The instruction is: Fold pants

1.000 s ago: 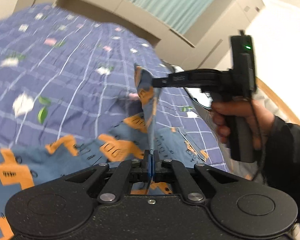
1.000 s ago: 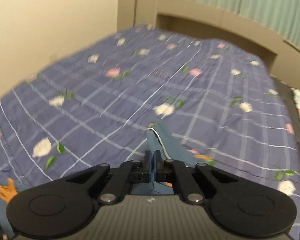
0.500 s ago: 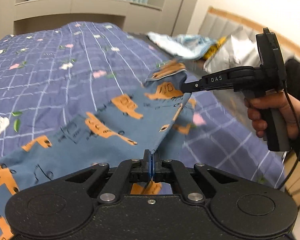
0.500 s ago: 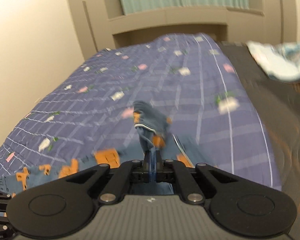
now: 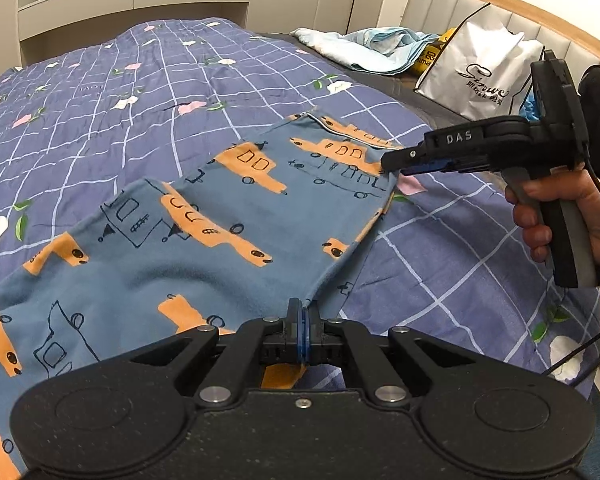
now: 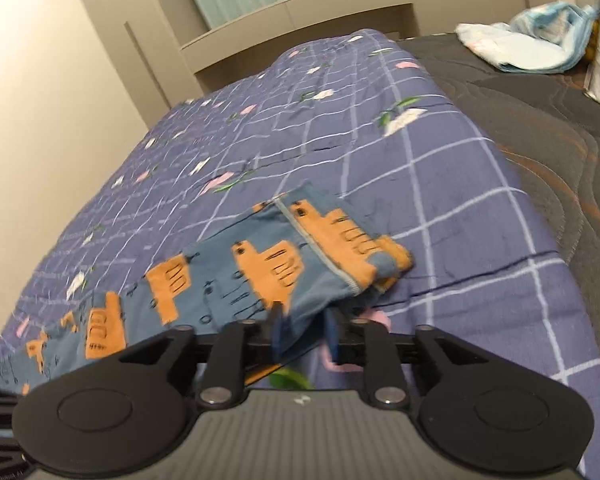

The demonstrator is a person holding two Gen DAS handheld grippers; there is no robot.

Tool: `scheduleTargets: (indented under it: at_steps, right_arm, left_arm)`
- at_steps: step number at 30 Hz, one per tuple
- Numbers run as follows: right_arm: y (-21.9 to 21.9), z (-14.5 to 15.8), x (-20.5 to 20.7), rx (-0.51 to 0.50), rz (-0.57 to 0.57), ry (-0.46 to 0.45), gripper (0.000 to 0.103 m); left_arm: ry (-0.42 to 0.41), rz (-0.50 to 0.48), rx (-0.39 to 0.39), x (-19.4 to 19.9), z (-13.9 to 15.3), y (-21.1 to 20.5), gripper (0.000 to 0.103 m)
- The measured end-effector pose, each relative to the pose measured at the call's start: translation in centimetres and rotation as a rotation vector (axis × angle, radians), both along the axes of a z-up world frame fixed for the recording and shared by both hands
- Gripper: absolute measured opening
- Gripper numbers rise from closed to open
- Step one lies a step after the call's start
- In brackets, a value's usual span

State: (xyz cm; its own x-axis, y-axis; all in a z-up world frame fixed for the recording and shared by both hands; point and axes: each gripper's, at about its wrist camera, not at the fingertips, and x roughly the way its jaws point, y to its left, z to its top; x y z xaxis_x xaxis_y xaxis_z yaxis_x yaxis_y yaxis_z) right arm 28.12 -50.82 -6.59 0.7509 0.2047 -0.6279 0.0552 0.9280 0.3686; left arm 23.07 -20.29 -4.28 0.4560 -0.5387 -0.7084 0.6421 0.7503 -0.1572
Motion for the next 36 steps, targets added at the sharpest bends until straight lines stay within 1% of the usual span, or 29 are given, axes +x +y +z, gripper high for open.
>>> scheduleTargets:
  at_steps: [1,5,7,8,9,10,13,15,17,18,21,23,24,26,27,28,29,31,32,34,35,36]
  right_arm:
    - [-0.4,-0.1,0.1,0.014,-0.015,0.001,0.037]
    - [-2.4,-1.0,0.7,0.102,-0.076,0.010,0.039]
    - [-3.0,-1.3,1.3,0.131,-0.109,0.010,0.037]
    - [-3.2,-1.3,1.5,0.139,-0.120,0.006,0.035]
    - [-3.3,-1.2,1.7,0.133,-0.133,-0.001,0.019]
    - [-3.3,-1.0,1.9,0.111,-0.140,-0.011,0.010]
    - [-3.1,-0.1,2.1,0.065,-0.145,-0.055,0.009]
    - [-2.7,0.9,1.8,0.011,-0.143,-0.102,0.009]
    - [-2.4,1.7,1.4,-0.035,-0.150,-0.143,0.009]
    - [-2.5,1.9,1.4,-0.047,-0.151,-0.150,0.009]
    - [-2.6,1.6,1.8,-0.057,-0.156,-0.122,0.009]
    - [-2.5,0.9,2.1,-0.075,-0.147,-0.082,0.009]
    - [-2.5,0.5,2.1,-0.079,-0.144,-0.068,0.009]
    - [-2.5,-0.1,2.0,-0.080,-0.146,-0.045,0.011]
    - [-2.5,-0.3,2.0,-0.081,-0.150,-0.037,0.015]
    - [-2.5,-0.4,1.9,-0.085,-0.153,-0.033,0.024]
    - [-2.5,-0.4,1.8,-0.097,-0.154,-0.032,0.029]
    - [-2.2,-0.2,1.7,-0.134,-0.159,-0.033,0.051]
    - [-2.0,0.0,1.6,-0.150,-0.158,-0.036,0.056]
    - [-1.7,0.2,1.6,-0.176,-0.149,-0.041,0.068]
    - [-1.3,0.3,1.5,-0.189,-0.140,-0.041,0.072]
    - [-0.9,0.4,1.3,-0.204,-0.128,-0.040,0.079]
  left_arm:
    - [0.000,0.001,0.001,0.0,0.0,0.0,0.000]
    - [-0.001,0.008,0.004,0.0,-0.1,-0.2,0.000]
    - [-0.004,0.015,0.004,0.0,-0.1,-0.4,0.000]
    - [-0.007,0.018,0.003,-0.1,0.0,-0.4,0.000]
    - [-0.011,0.021,0.002,-0.1,0.1,-0.5,0.000]
    - [-0.017,0.024,0.000,-0.1,0.2,-0.6,0.000]
    - [-0.052,0.034,-0.016,-0.5,0.7,-0.7,0.000]
    - [-0.081,0.033,-0.025,-0.8,1.1,-0.9,0.000]
    - [-0.089,0.030,-0.025,-0.8,1.2,-1.3,0.000]
    - [-0.086,0.031,-0.022,-0.7,1.1,-1.6,0.000]
    - [-0.061,0.036,0.000,-0.4,0.1,-2.0,0.001]
    - [-0.034,0.047,-0.006,-0.3,-0.4,-2.0,0.004]
    - [-0.028,0.048,-0.013,-0.3,-0.4,-1.8,0.005]
    - [-0.021,0.047,-0.029,-0.3,-0.3,-1.7,0.013]
    - [-0.013,0.048,-0.039,-0.3,-0.2,-1.6,0.024]
    - [-0.004,0.049,-0.052,-0.2,0.0,-1.4,0.035]
    - [-0.004,0.057,-0.065,-0.2,0.3,-1.2,0.041]
    - [-0.021,0.075,-0.074,-0.4,1.0,-0.9,0.057]
    - [-0.028,0.086,-0.078,-0.4,1.4,-0.7,0.060]
    - [-0.039,0.120,-0.085,-0.4,2.3,0.0,0.073]
    - [-0.044,0.134,-0.084,-0.2,2.6,0.3,0.075]
    - [-0.056,0.150,-0.082,-0.2,3.1,0.8,0.080]
